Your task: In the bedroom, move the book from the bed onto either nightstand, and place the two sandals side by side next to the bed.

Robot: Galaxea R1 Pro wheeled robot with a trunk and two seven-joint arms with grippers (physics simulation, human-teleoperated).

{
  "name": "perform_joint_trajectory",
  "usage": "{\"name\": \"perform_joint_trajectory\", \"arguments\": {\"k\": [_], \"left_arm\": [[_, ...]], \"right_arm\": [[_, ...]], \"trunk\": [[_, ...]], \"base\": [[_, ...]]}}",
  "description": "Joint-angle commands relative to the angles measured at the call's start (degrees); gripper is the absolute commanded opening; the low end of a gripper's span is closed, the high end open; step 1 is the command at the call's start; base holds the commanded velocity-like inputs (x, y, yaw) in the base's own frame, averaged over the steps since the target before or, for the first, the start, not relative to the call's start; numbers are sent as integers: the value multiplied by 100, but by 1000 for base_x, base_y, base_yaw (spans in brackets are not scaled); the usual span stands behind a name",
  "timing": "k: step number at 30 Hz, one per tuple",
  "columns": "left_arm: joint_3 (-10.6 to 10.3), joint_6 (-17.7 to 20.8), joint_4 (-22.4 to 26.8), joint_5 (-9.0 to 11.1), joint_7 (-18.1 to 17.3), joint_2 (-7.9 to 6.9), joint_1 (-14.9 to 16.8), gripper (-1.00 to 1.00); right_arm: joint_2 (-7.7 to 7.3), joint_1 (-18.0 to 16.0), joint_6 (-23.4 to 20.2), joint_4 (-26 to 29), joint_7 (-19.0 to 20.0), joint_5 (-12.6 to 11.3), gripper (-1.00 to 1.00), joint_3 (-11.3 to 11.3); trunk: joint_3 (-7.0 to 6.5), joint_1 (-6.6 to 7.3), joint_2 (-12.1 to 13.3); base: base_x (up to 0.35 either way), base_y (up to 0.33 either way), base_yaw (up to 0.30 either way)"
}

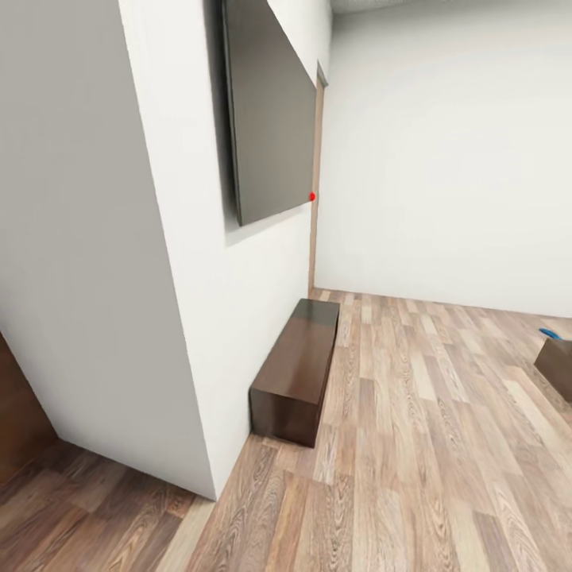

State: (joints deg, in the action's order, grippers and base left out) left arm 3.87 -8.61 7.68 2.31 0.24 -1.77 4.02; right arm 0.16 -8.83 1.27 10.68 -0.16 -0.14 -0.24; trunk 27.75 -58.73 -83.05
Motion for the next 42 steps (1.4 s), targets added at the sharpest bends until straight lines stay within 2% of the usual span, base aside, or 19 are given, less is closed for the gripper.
{"name": "perform_joint_trajectory", "arguments": {"k": [1, 37, 42], "left_arm": [[26, -18, -5, 24, -7, 1, 2, 100], [26, -23, -7, 22, -7, 1, 2, 100], [26, -18, -4, 24, -7, 1, 2, 100]], "right_arm": [[1, -5, 13, -5, -2, -3, 100, -3], [1, -5, 13, -5, -2, -3, 100, -3], [1, -5, 13, -5, -2, -3, 100, -3]], "trunk": [[6, 0, -3], [6, 0, -3], [6, 0, -3]], "base": [[0, 0, -286], [0, 0, -286], [146, 19, -286]]}}
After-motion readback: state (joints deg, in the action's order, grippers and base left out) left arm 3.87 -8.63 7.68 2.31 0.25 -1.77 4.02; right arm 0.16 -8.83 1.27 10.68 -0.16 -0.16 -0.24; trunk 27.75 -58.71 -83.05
